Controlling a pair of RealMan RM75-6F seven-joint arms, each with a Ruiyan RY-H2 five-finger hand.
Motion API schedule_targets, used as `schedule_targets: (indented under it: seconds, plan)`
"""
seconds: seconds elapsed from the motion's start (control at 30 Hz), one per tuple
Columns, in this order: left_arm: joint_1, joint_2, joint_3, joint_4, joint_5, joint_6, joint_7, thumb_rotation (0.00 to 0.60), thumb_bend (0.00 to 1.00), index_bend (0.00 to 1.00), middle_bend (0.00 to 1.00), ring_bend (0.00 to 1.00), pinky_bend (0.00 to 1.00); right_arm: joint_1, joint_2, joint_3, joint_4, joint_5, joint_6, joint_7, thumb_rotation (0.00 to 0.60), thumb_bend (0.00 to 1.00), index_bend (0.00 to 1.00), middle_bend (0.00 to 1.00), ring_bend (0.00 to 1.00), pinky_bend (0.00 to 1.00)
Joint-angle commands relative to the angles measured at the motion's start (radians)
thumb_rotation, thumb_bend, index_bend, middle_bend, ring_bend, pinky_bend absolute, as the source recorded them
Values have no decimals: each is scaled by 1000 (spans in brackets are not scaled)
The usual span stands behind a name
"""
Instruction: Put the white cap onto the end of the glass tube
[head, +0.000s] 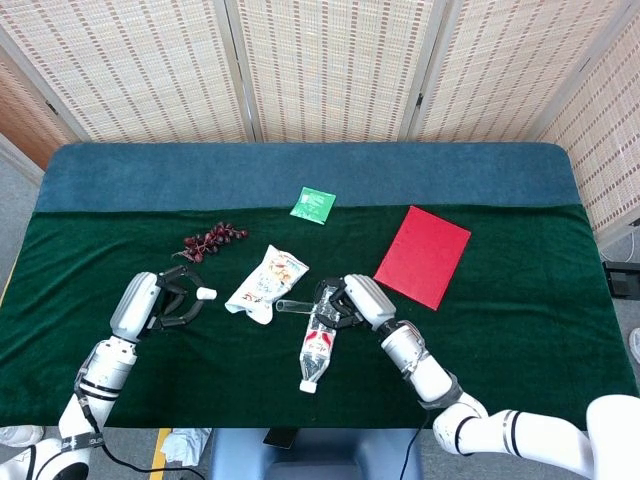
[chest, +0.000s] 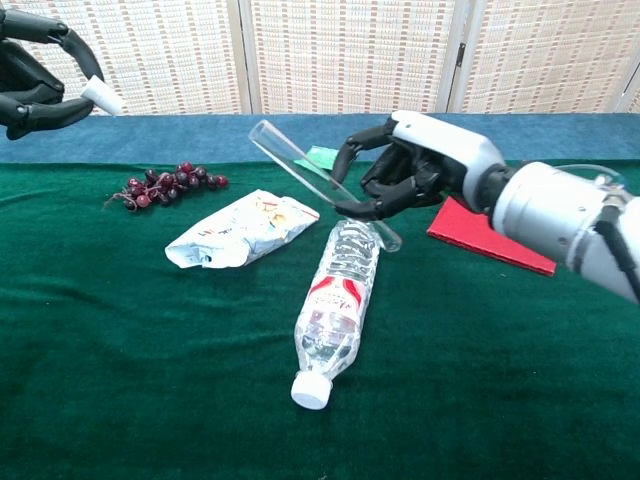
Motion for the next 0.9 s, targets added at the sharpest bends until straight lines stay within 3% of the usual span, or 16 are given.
schedule_targets:
  seconds: [0.03, 0.43, 0.9]
  plan:
    - [-5, -14, 4, 9, 18, 11, 8, 600, 514, 588, 1000, 897, 805, 26, -33, 18, 18, 35, -23, -18, 600, 730, 765, 968, 1000, 1000]
    - [-24, -71, 25, 26, 70, 43, 83, 600, 514, 597, 1000, 897, 804, 90, -119, 57, 50, 122, -47, -94, 600, 737, 765, 969, 1000, 1000]
    - [-30, -87, 24, 2, 76, 71, 99, 600, 514, 599, 1000, 897, 804, 95, -119, 75, 14, 130, -11, -112, 600, 738, 765, 969, 1000, 1000]
